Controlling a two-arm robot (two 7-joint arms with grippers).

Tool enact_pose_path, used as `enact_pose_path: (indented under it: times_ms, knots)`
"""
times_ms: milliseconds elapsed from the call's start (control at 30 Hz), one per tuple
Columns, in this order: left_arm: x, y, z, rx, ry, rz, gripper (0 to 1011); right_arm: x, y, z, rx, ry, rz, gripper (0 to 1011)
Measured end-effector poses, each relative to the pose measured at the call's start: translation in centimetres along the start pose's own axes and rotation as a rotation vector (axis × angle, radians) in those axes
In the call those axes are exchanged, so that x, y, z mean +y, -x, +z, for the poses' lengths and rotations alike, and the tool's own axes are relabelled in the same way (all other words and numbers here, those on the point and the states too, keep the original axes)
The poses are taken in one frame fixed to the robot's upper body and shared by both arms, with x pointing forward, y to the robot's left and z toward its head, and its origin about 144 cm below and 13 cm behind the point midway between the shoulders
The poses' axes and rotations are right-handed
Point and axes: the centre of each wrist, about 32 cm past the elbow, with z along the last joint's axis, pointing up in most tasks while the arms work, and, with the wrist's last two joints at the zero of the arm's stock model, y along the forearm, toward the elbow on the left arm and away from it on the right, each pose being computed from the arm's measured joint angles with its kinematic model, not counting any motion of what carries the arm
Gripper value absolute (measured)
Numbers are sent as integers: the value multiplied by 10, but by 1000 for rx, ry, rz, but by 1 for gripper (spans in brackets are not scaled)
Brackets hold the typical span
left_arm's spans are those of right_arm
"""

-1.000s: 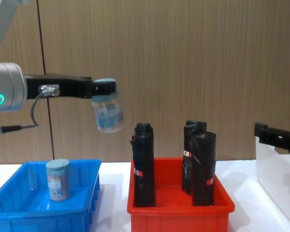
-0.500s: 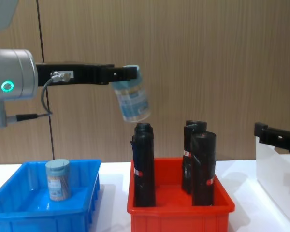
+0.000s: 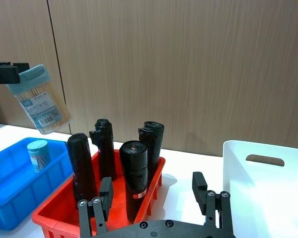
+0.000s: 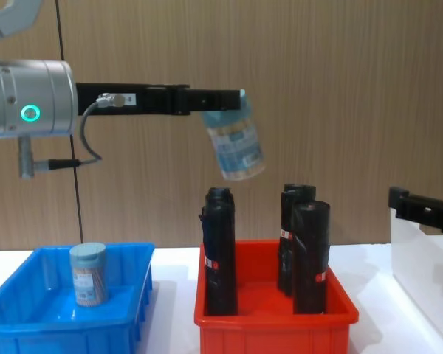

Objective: Pick the cotton swabs from the blue box and place them into the white box.

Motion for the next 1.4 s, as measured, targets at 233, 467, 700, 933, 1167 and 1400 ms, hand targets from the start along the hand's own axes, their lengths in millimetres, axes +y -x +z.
enact_pose_path:
  times_ms: [233, 467, 700, 933, 1167, 1400]
  knots:
    - [-9, -6, 7, 16, -19, -69, 644, 0, 0, 0, 0, 0, 0, 1002]
    - [-20, -11, 15, 21, -42, -131, 644, 0, 0, 0, 0, 0, 0, 1002]
    - [-33, -16, 22, 20, -66, -187, 644, 0, 0, 0, 0, 0, 0, 1002]
    - [-41, -18, 27, 19, -79, -217, 644, 0, 0, 0, 0, 1, 0, 1002]
    - [-45, -20, 29, 19, -87, -234, 644, 1, 0, 5, -22, 18, 9, 1002]
    - [-47, -20, 31, 18, -91, -244, 644, 5, -1, 13, -51, 40, 42, 1002]
